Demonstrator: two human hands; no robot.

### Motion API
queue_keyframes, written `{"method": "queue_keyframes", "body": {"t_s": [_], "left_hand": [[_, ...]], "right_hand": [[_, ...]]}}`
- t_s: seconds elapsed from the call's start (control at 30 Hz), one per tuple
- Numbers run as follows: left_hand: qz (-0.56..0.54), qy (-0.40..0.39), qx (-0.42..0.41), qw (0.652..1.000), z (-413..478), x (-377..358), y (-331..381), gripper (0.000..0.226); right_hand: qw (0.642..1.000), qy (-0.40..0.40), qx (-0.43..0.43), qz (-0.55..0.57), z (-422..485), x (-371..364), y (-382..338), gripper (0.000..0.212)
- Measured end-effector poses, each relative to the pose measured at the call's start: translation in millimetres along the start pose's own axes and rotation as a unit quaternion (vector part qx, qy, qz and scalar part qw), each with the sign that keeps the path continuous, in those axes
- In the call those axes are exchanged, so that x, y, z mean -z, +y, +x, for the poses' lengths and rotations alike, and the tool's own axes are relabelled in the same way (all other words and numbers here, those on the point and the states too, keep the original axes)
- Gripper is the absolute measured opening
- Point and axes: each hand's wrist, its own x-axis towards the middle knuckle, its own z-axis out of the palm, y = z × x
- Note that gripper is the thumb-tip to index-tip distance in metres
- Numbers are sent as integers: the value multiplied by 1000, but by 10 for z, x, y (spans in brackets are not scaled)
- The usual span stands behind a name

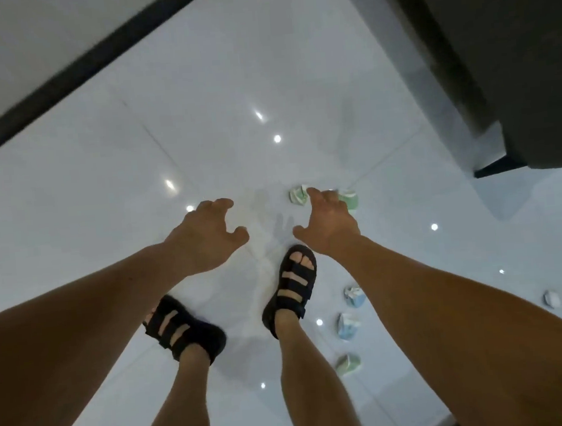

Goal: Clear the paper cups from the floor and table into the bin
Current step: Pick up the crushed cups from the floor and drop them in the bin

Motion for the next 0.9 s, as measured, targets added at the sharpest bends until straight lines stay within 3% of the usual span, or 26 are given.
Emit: {"method": "queue_keyframes", "body": {"t_s": [0.3,0.53,0.63,0.7,0.8,0.9], "left_hand": [[-22,-1,14,1000,1283,-1468,-822,66],[-75,9,-1,997,1601,-1709,-1060,63],[-114,17,10,993,1592,-1648,-1107,61],[-166,27,21,986,1522,-1582,-1111,63],[-267,28,28,963,1371,-1402,-1103,71],[-318,-6,16,948,1205,-1191,-1142,63]], "right_hand": [[992,54,20,-114,1745,-1174,539,82],[988,131,55,-56,2162,-1579,528,52],[991,110,78,13,2006,-1681,333,50],[984,84,134,78,1768,-1722,85,56],[945,75,282,146,1293,-1744,-382,73],[908,94,346,216,963,-1738,-714,80]]}}
